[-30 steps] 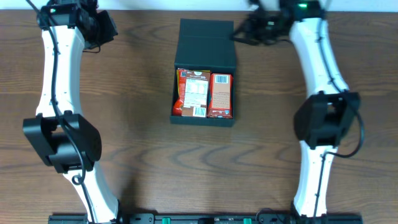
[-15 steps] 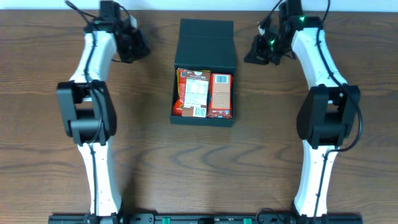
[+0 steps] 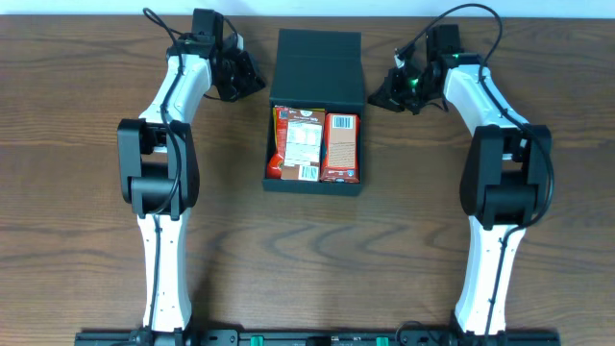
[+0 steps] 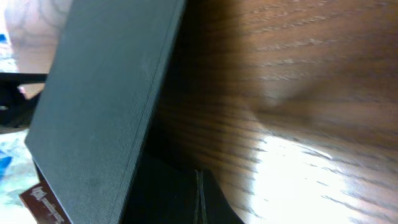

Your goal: Pack container

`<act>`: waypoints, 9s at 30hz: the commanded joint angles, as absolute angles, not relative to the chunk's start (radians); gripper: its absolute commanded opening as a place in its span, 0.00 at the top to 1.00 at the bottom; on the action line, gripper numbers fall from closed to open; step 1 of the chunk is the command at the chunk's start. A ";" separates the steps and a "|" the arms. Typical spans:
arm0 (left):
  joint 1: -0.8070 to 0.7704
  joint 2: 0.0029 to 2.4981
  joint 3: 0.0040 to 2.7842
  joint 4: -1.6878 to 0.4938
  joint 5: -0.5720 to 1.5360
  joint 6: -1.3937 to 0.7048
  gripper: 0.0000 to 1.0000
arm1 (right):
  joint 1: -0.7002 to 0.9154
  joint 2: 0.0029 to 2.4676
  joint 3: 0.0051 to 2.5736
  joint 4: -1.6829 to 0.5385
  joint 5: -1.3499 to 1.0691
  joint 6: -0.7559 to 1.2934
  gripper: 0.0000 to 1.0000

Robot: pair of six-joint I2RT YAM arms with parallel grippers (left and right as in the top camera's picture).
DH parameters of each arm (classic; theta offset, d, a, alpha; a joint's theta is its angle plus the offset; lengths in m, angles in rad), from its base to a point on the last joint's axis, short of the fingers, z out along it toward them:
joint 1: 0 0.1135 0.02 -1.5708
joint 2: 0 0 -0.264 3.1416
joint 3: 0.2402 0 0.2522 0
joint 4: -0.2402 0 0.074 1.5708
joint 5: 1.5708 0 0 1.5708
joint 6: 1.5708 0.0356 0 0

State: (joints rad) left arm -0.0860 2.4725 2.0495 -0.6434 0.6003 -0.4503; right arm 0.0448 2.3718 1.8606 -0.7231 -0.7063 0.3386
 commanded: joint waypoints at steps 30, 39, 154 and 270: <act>-0.021 2.495 2.052 -0.361 1.255 -0.394 0.94 | 0.078 2.414 1.850 -0.417 -1.311 0.393 0.99; -0.020 2.495 2.053 -0.361 1.310 -0.381 0.94 | 0.080 2.412 1.851 -0.395 -1.351 0.441 0.98; -0.265 1.499 1.181 -0.294 0.331 -0.042 0.94 | 0.153 1.511 1.227 -0.951 -0.369 0.214 0.98; 0.118 1.320 1.368 -0.935 0.557 -0.007 0.05 | 0.344 0.661 0.866 -0.882 0.190 0.575 0.01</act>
State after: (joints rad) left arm 0.1196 1.3285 1.3567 -0.9241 0.5682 -0.0010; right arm 0.3508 0.6628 0.8627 -0.8745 0.2142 0.5869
